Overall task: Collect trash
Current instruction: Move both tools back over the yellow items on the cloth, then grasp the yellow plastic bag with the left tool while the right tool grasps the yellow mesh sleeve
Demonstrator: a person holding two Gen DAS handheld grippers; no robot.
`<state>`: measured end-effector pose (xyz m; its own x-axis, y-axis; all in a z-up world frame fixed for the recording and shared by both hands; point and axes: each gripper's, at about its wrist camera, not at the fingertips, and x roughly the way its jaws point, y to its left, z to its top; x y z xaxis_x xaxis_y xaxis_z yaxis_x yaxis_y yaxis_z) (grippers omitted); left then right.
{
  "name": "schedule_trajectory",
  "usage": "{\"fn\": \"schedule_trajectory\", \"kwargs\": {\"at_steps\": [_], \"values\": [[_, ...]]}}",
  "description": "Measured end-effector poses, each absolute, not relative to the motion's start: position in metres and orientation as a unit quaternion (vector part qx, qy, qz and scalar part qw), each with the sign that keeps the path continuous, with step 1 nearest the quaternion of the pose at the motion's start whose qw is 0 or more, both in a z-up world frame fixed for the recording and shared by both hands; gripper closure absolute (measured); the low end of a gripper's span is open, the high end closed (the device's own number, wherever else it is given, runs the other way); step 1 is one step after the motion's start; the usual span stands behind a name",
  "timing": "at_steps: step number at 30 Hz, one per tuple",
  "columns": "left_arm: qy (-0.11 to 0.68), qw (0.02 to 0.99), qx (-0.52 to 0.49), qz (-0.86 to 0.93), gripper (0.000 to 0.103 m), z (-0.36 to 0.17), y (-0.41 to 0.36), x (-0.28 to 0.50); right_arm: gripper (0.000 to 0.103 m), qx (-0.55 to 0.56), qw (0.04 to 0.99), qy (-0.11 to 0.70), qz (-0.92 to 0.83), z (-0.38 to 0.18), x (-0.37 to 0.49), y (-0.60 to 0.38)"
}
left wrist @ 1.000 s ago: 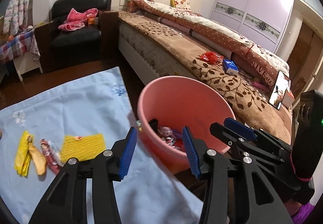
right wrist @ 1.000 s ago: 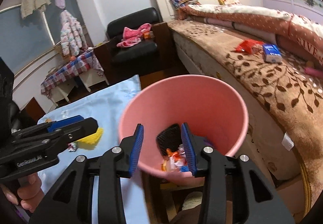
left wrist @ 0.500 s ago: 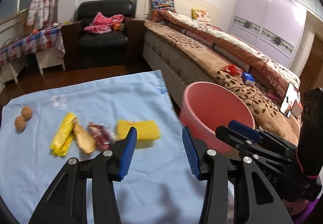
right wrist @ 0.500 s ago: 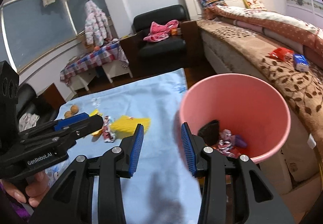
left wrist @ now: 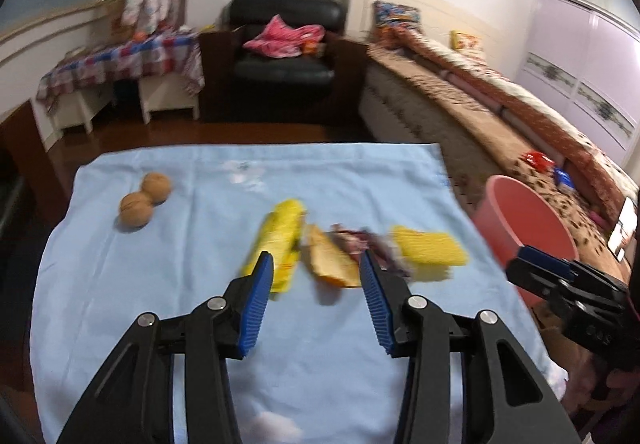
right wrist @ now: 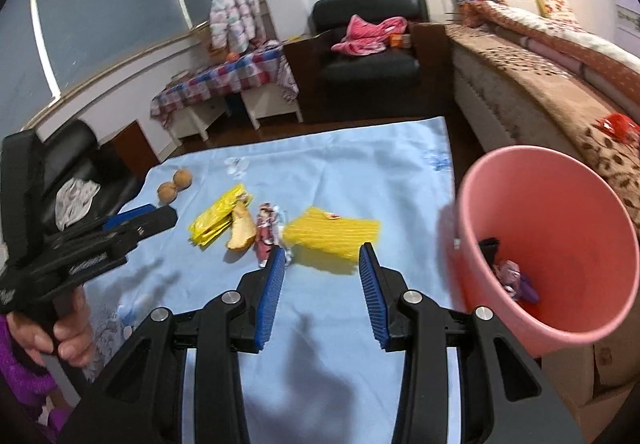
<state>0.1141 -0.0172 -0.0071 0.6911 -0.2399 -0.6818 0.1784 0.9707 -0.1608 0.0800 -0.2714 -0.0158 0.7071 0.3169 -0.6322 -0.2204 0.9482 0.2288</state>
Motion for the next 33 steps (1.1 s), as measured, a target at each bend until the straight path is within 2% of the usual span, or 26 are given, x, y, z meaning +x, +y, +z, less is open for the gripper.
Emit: {"fn": "schedule_trajectory", "kwargs": {"at_steps": [16,17,22,27,28,29,30,33], "values": [[0.437,0.893,-0.022,-0.103,0.062,-0.055,-0.015,0.184,0.064,-0.092,0.881,0.411,0.213,-0.04,0.141,-0.227],[0.44,0.892,-0.019,-0.102,0.063,-0.058,-0.016,0.186,0.064,-0.105,0.877,0.417,0.215,-0.044,0.145,-0.225],[0.451,0.887,-0.015,-0.1,0.083,-0.069,-0.018,0.194,0.064,-0.139,0.867,0.432,0.207,-0.059,0.156,-0.224],[0.448,0.888,-0.033,-0.1,0.09,-0.064,-0.01,0.188,0.065,-0.121,0.868,0.442,0.193,-0.067,0.165,-0.23],[0.444,0.889,-0.038,-0.1,0.091,-0.061,-0.007,0.185,0.068,-0.104,0.869,0.443,0.194,-0.065,0.164,-0.233],[0.442,0.891,-0.041,-0.1,0.092,-0.059,-0.006,0.182,0.079,-0.096,0.87,0.443,0.195,-0.064,0.165,-0.234],[0.439,0.892,-0.046,-0.099,0.093,-0.056,-0.004,0.178,0.085,-0.088,0.872,0.441,0.193,-0.063,0.164,-0.236],[0.431,0.895,-0.06,-0.099,0.094,-0.047,0.001,0.168,0.094,-0.065,0.881,0.431,0.185,-0.055,0.158,-0.241]]}}
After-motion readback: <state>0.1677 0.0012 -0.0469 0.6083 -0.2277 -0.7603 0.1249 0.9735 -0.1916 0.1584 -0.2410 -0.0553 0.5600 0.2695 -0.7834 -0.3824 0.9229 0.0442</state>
